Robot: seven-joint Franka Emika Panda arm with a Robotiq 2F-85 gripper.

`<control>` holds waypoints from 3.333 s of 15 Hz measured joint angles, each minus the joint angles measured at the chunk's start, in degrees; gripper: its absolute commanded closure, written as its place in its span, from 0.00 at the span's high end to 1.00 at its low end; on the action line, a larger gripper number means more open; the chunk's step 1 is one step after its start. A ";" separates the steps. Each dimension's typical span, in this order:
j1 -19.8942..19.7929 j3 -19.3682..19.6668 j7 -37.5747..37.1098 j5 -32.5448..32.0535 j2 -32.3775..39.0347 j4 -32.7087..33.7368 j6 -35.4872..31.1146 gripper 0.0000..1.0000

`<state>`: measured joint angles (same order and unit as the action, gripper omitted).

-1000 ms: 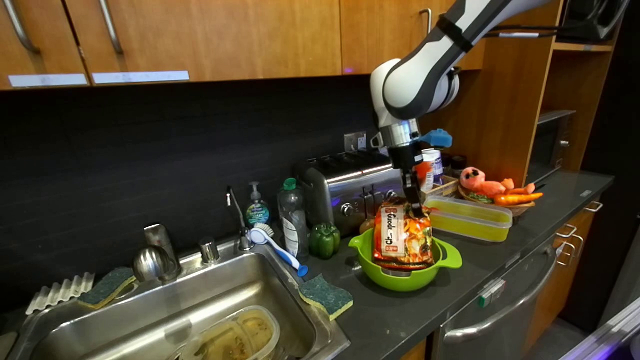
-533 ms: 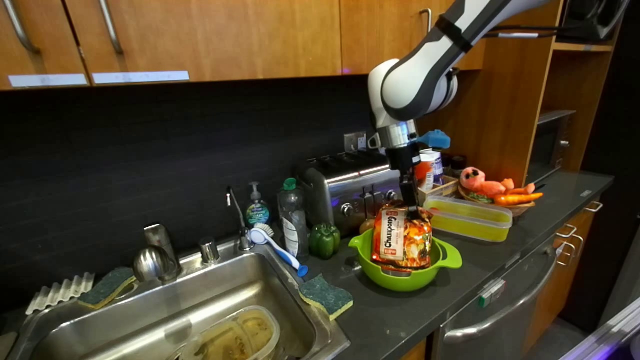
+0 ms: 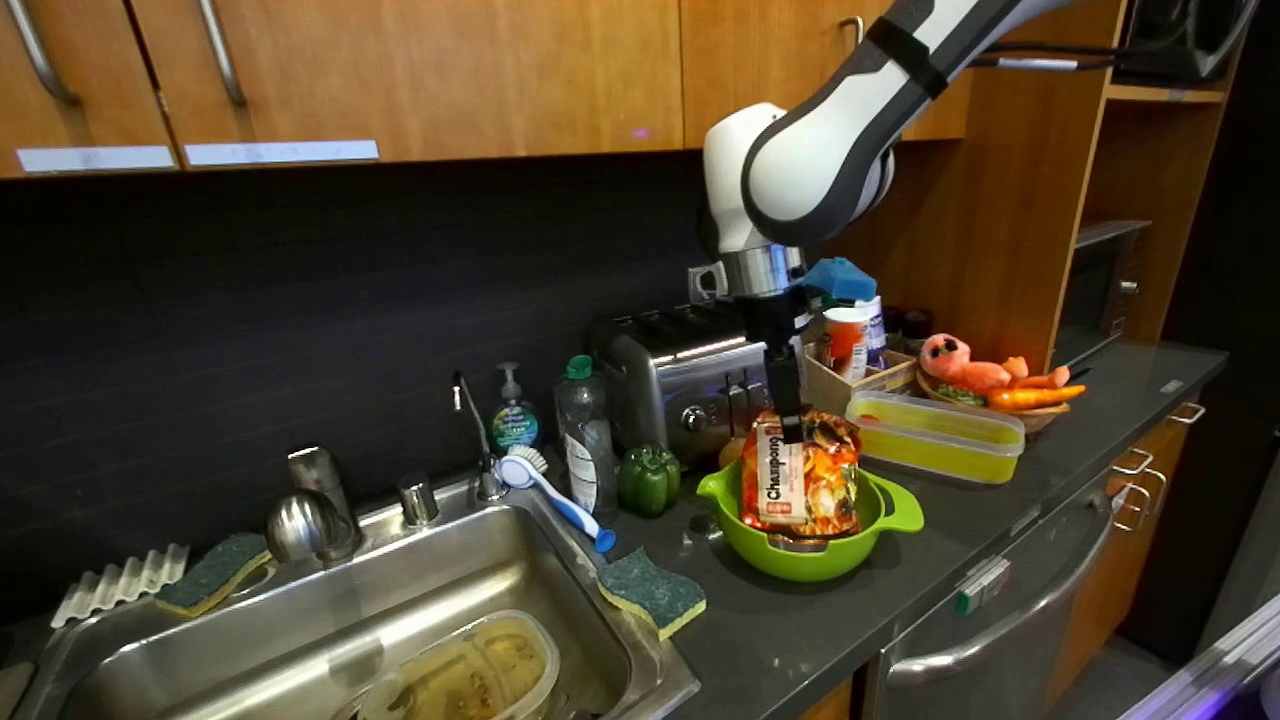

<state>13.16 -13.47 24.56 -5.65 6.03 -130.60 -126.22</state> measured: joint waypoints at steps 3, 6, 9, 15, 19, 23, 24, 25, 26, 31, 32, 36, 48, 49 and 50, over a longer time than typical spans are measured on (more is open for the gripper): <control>1.12 -1.18 0.06 -3.25 0.66 0.68 -1.08 1.00; 1.37 -1.76 1.70 -5.50 1.78 1.04 -3.38 1.00; 1.34 -1.82 4.18 -5.93 2.62 1.07 -5.50 1.00; 1.24 -1.83 6.26 -6.51 2.99 1.17 -7.46 1.00; 1.25 -1.94 7.61 -6.59 3.08 1.60 -8.28 1.00; 1.22 -2.40 14.04 -6.40 5.17 2.14 -12.53 1.00; 1.19 -2.53 15.94 -6.40 6.07 2.50 -13.63 1.00; 1.08 -2.65 18.14 -6.40 7.06 2.87 -14.80 1.00; 0.93 -2.76 20.24 -6.40 8.00 3.26 -15.75 1.00; -0.12 -3.33 31.11 -6.41 11.58 5.08 -17.70 1.00; -0.35 -3.51 33.10 -6.41 12.01 5.41 -17.63 1.00; -1.33 -4.31 41.49 -6.26 12.88 6.24 -17.13 1.00; -1.59 -6.22 55.90 -3.23 13.13 9.42 -17.16 1.00; -1.66 -6.22 56.59 -3.01 13.17 9.48 -17.15 1.00; -1.80 -6.22 57.38 -2.83 13.25 9.53 -17.06 1.00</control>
<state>11.36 -19.69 81.94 -8.48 19.28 -121.07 -143.28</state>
